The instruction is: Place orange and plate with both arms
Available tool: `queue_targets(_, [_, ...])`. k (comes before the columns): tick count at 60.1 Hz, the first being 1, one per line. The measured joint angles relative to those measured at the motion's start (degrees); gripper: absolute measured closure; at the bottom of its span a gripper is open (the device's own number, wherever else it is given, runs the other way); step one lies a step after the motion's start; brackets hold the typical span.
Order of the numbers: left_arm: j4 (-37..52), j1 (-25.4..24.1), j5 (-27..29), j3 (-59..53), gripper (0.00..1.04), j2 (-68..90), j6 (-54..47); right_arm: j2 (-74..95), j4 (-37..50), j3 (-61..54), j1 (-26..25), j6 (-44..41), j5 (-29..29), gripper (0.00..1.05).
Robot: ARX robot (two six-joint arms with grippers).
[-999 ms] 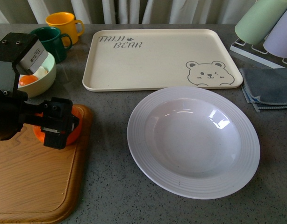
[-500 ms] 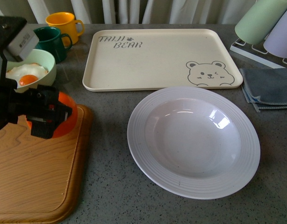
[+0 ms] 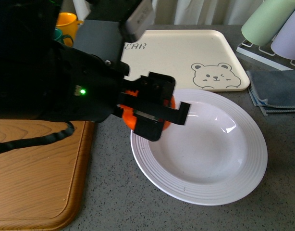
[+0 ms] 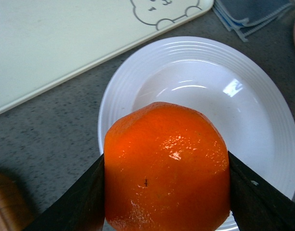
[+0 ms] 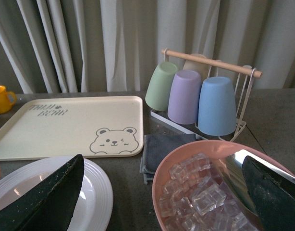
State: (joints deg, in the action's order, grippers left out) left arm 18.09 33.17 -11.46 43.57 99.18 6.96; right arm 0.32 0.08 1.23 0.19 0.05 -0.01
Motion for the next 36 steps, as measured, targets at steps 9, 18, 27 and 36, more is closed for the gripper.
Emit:
queue_targets(9, [0.3, 2.9, -0.6, 2.7, 0.46, 4.4, 0.4, 0.0, 0.0, 0.0, 0.0, 0.0, 0.0, 0.09])
queue_targets(18, [0.3, 4.2, -0.6, 5.1, 0.46, 7.9, 0.6, 0.0, 0.0, 0.0, 0.0, 0.0, 0.0, 0.09])
queue_targets(27, [0.7, 5.3, -0.6, 7.2, 0.46, 10.8, 1.4, 0.0, 0.0, 0.0, 0.0, 0.0, 0.0, 0.09])
queue_targets(36, [0.8, 5.9, -0.5, 9.3, 0.46, 13.6, 2.4, 0.0, 0.0, 0.0, 0.0, 0.0, 0.0, 0.09])
